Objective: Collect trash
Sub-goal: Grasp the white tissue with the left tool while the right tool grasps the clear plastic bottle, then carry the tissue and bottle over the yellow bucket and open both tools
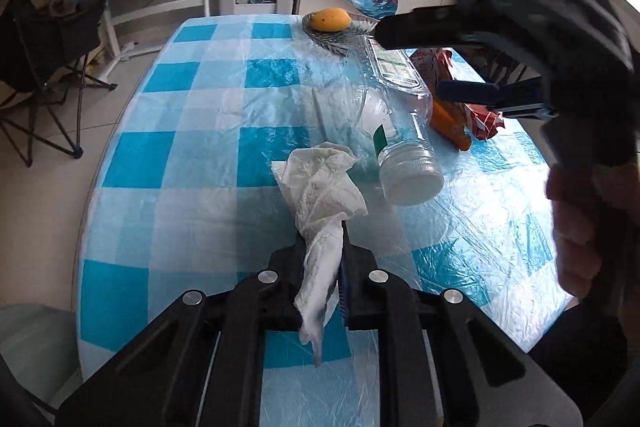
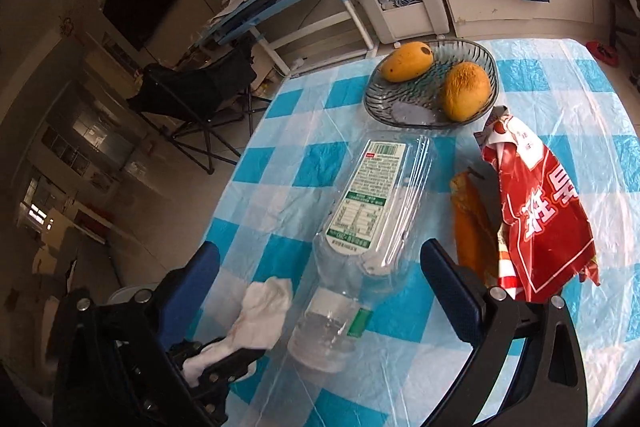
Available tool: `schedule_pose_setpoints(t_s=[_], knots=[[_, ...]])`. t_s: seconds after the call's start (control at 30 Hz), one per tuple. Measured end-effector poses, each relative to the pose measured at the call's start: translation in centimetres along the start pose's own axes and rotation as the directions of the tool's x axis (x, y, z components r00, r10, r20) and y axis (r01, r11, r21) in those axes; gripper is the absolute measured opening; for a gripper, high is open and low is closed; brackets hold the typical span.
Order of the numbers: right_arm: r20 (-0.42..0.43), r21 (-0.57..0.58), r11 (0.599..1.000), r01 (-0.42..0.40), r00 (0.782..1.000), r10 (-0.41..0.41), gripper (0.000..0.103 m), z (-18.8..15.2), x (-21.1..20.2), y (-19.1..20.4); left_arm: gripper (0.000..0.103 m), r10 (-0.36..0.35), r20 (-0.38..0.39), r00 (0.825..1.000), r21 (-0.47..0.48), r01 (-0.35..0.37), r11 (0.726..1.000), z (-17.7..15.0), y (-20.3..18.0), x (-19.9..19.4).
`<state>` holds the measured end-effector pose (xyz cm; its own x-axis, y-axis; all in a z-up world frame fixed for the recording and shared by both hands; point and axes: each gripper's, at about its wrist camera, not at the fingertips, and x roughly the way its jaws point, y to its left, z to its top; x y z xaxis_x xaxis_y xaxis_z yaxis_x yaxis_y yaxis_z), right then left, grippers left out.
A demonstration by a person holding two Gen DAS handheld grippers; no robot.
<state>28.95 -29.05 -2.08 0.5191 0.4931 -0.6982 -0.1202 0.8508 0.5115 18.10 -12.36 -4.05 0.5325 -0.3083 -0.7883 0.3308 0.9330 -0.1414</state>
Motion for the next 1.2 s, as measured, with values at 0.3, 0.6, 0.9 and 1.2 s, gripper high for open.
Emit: schedule_pose_setpoints(t_s=[0.3,0.6,0.9,1.2], knots=[[-0.057,-0.078,0.969,0.235,0.969,-0.239,0.092,0.3,5.2,0.0,0.013,0.033,-0.004,0.999,-0.015,-0.033,0.999,-1.7,-0.5,-1.5],[-0.077,-0.142,0.971,0.193,0.976,-0.205,0.057,-1.7,3.6,-0.7,0.013,0.053,0.084,0.995,-0.068,-0.048,0.997,-2.6,0.2,-4.9],[-0.003,-0.056,0.998,-0.029,1.0,0.029,0.057,-4.0,-2.2,-0.4,0.013,0.023,0.187,0.982,-0.122,0.0,0.993,-4.3,1.0,-8.7],[0.048,-0.116,0.973,-0.199,0.978,0.205,0.057,-9.2,-6.1,3.3,0.013,0.02,0.233,0.972,-0.157,0.017,0.987,-6.9,1.1,-11.3]])
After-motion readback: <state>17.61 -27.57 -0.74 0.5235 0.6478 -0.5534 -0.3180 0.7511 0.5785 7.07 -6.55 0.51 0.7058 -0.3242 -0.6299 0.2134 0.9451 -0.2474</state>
